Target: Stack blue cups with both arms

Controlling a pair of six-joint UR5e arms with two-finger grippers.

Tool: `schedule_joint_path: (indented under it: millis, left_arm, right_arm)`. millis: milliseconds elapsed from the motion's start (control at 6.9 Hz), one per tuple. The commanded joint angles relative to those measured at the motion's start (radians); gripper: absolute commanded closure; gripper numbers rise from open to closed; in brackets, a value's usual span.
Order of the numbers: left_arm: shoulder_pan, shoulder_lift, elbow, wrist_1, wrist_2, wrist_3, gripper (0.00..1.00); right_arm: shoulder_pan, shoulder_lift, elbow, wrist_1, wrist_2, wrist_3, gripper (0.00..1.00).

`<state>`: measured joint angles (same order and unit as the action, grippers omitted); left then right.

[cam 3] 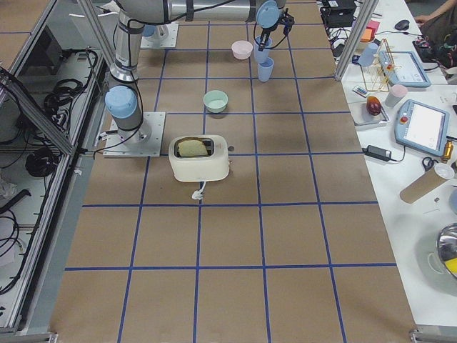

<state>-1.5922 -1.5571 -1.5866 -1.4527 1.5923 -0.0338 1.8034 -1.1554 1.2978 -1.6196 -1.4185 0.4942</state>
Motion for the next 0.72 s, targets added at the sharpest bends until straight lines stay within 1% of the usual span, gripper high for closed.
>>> schedule_joint_path:
  millis: [0, 435, 580]
  left_arm:
    - [0.0, 0.002, -0.001, 0.0, 0.002, 0.0, 0.0]
    - [0.0, 0.002, -0.003, 0.0, 0.0, 0.0, 0.0]
    - [0.0, 0.002, -0.001, 0.0, 0.0, 0.0, 0.0]
  right_arm:
    - [0.004, 0.017, 0.003, -0.034, 0.048, 0.006, 1.0]
    - [0.004, 0.048, 0.003, -0.051, 0.039, 0.003, 1.0]
    - [0.004, 0.049, 0.005, -0.065, 0.033, 0.001, 0.97]
